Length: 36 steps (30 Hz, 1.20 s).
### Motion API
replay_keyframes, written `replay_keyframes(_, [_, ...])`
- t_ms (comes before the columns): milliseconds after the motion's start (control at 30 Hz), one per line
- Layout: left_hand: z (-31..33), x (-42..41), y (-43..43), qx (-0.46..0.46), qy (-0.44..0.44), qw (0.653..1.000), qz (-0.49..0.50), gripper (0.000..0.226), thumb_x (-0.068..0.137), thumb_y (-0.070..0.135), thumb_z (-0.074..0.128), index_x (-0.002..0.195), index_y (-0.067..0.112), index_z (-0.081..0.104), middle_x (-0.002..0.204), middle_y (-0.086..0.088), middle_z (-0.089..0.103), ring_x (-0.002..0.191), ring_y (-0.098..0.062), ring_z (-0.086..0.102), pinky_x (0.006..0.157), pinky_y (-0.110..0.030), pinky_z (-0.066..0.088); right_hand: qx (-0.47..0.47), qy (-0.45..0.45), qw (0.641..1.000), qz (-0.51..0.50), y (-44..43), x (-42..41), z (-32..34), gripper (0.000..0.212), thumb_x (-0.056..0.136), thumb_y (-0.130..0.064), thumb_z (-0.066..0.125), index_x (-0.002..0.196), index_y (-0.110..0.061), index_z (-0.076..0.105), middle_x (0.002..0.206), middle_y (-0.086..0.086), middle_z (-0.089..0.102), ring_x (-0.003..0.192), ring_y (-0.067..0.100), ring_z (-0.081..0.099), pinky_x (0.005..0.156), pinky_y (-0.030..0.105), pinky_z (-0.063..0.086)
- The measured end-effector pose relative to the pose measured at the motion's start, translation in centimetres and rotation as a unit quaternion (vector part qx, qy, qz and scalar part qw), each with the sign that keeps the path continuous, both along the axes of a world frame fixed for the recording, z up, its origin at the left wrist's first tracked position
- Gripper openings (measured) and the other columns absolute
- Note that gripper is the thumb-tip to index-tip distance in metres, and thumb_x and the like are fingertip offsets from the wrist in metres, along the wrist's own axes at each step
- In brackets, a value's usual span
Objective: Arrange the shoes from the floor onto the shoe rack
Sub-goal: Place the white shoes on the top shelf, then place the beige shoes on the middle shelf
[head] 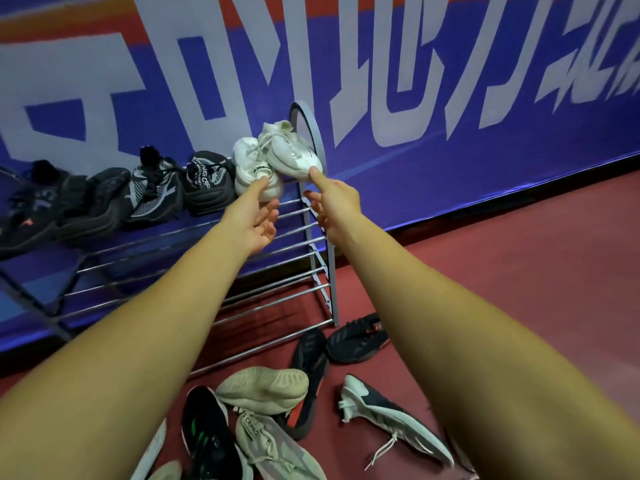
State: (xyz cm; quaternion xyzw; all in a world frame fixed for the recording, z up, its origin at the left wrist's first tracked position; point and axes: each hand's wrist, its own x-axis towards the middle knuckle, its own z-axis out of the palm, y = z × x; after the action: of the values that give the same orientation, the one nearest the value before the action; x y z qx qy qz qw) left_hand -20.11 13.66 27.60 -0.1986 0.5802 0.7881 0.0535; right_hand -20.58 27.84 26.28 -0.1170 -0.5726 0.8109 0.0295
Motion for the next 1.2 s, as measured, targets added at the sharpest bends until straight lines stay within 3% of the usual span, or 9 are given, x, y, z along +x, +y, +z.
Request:
replay_keyframes(133, [-0.4, 1.0, -1.5, -0.024, 0.000, 1.000, -0.007, 0.036, 0.084, 0.046, 0.072, 0.105, 0.017, 0.066, 0.089, 0.006, 0.067, 0.071, -0.007, 0.058, 0.049, -0.018, 0.037, 0.033, 0.005, 0.999, 0.001, 0.5, 0.7, -0.1, 0.038, 0.093, -0.033, 0.068, 0.115, -0.002, 0.067, 0.114, 0.023, 0.070, 0.055, 0.011, 0.044, 0.044, 0.020, 0.034])
replay_keyframes(200, [-0.9, 1.9, -2.2, -0.038, -0.002, 0.999, -0.017, 0.034, 0.087, 0.045, 0.069, 0.102, 0.016, 0.064, 0.089, 0.005, 0.067, 0.072, -0.008, 0.058, 0.053, -0.019, 0.036, 0.054, -0.010, 0.998, 0.015, 0.6, 1.3, -0.5, 0.036, 0.093, -0.029, 0.066, 0.112, 0.002, 0.067, 0.106, 0.024, 0.072, 0.052, 0.011, 0.040, 0.048, 0.023, 0.031])
replay_keyframes(267, [-1.6, 2.9, -2.9, -0.056, -0.007, 0.998, -0.023, 0.033, 0.088, 0.044, 0.068, 0.102, 0.015, 0.064, 0.088, 0.005, 0.067, 0.071, -0.008, 0.059, 0.055, -0.020, 0.036, 0.070, -0.022, 0.996, 0.040, 0.5, 1.9, -1.1, 0.020, 0.094, -0.024, 0.063, 0.100, -0.004, 0.063, 0.087, 0.015, 0.066, 0.048, 0.011, 0.037, 0.047, 0.022, 0.028])
replay_keyframes(367, [-2.8, 4.6, -4.2, -0.081, -0.021, 0.996, -0.025, 0.027, 0.087, 0.041, 0.069, 0.096, 0.016, 0.065, 0.085, 0.004, 0.068, 0.067, -0.008, 0.059, 0.052, -0.019, 0.036, 0.115, -0.030, 0.989, 0.090, -0.1, 2.6, -1.9, 0.011, 0.093, -0.019, 0.061, 0.098, -0.010, 0.056, 0.086, 0.012, 0.053, 0.046, 0.011, 0.031, 0.045, 0.021, 0.022])
replay_keyframes(533, [-5.2, 7.6, -6.6, -0.126, -0.031, 0.991, -0.027, 0.019, 0.089, 0.035, 0.068, 0.089, 0.016, 0.066, 0.081, 0.004, 0.069, 0.066, -0.008, 0.060, 0.051, -0.018, 0.039, 0.209, -0.055, 0.958, 0.190, -1.5, 4.1, -3.4, 0.011, 0.094, -0.016, 0.062, 0.103, -0.011, 0.059, 0.084, 0.010, 0.052, 0.049, 0.009, 0.040, 0.046, 0.020, 0.027])
replay_keyframes(767, [-10.7, 10.7, -10.6, -0.180, -0.067, 0.981, -0.007, 0.010, 0.091, 0.027, 0.065, 0.085, 0.019, 0.067, 0.078, 0.004, 0.070, 0.063, -0.007, 0.059, 0.050, -0.017, 0.037, 0.317, -0.077, 0.915, 0.239, -4.7, 5.4, -8.3, 0.021, 0.096, -0.019, 0.063, 0.106, 0.000, 0.066, 0.077, 0.010, 0.063, 0.052, 0.014, 0.047, 0.046, 0.020, 0.033])
replay_keyframes(867, [-13.3, 11.0, -12.4, -0.244, -0.090, 0.965, -0.023, 0.012, 0.091, 0.027, 0.065, 0.083, 0.017, 0.066, 0.079, 0.004, 0.070, 0.060, -0.006, 0.057, 0.050, -0.017, 0.036, 0.422, -0.069, 0.862, 0.273, -5.9, 5.4, -11.3, 0.027, 0.094, -0.024, 0.066, 0.102, 0.001, 0.071, 0.078, 0.014, 0.065, 0.062, 0.023, 0.053, 0.046, 0.022, 0.037])
replay_keyframes(1000, [-15.9, 9.5, -13.6, -0.339, -0.089, 0.933, -0.084, 0.012, 0.091, 0.025, 0.063, 0.087, 0.014, 0.067, 0.080, 0.001, 0.066, 0.059, -0.008, 0.055, 0.046, -0.018, 0.035, 0.543, -0.056, 0.772, 0.325, -7.5, 4.3, -15.7, 0.030, 0.093, -0.029, 0.066, 0.091, 0.001, 0.071, 0.084, 0.015, 0.070, 0.075, 0.026, 0.063, 0.074, 0.039, 0.056])
replay_keyframes(1200, [-22.8, 7.3, -13.5, -0.395, -0.102, 0.896, -0.178, 0.015, 0.090, 0.024, 0.065, 0.084, 0.010, 0.068, 0.081, -0.008, 0.067, 0.069, -0.018, 0.057, 0.051, -0.023, 0.037, 0.646, -0.048, 0.654, 0.389, -10.3, 2.6, -21.7, 0.031, 0.090, -0.036, 0.068, 0.094, -0.006, 0.071, 0.090, 0.009, 0.069, 0.084, 0.025, 0.063, 0.070, 0.029, 0.047])
